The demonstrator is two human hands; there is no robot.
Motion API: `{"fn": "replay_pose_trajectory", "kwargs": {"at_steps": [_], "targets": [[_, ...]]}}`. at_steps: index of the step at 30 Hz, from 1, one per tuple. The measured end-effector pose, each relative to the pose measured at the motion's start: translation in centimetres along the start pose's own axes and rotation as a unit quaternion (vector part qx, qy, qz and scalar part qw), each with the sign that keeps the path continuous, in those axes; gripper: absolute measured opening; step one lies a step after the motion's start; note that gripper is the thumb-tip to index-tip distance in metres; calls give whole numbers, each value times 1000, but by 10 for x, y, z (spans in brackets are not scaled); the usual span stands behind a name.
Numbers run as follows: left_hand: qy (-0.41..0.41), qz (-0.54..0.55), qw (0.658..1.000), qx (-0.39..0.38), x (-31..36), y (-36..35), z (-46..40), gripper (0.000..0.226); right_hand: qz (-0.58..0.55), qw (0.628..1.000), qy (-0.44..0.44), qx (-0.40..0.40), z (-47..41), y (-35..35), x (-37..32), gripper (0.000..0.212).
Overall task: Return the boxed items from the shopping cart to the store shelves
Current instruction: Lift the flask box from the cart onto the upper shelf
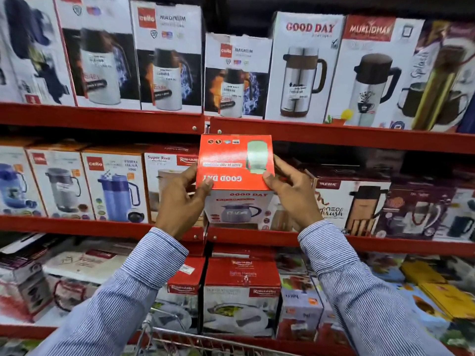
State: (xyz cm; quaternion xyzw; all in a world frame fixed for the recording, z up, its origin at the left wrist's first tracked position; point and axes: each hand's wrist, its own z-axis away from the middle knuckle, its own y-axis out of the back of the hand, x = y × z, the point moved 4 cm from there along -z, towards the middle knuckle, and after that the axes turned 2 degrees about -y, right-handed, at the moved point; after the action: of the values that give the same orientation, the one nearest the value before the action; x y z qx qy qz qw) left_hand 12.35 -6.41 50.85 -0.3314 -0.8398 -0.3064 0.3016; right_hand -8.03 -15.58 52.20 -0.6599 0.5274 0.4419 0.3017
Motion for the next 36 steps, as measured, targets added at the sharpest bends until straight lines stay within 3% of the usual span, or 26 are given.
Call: {"fn": "replay_pose_trajectory", "kwargs": {"at_steps": [5,9,14,19,26,29,36], "targets": [[19,2,1000,-10,-21,-15,-11,36,5,1000,-25,-16,-16,-3,21,55],[51,-3,999,-10,-34,-25,-23,33,32,999,-19,-19,-28,-2,35,71],[89,-15,996,-1,-41,-34,-45,36,48,997,-26,-46,-47,1,45,71],[120,-16,991,62,-44,-43,-59,37,76,997,-15,-28,-66,3,55,73],[113,-96,983,112,-42,-57,-68,52,206,978,33,-1,-86,-1,48,45],[109,-108,982,106,-41,-65,-70,54,285,957,49,5,-92,-3,48,46],[118,-91,983,109,-68,-80,-68,84,395,918,10,-25,-115,0,68,54]]}}
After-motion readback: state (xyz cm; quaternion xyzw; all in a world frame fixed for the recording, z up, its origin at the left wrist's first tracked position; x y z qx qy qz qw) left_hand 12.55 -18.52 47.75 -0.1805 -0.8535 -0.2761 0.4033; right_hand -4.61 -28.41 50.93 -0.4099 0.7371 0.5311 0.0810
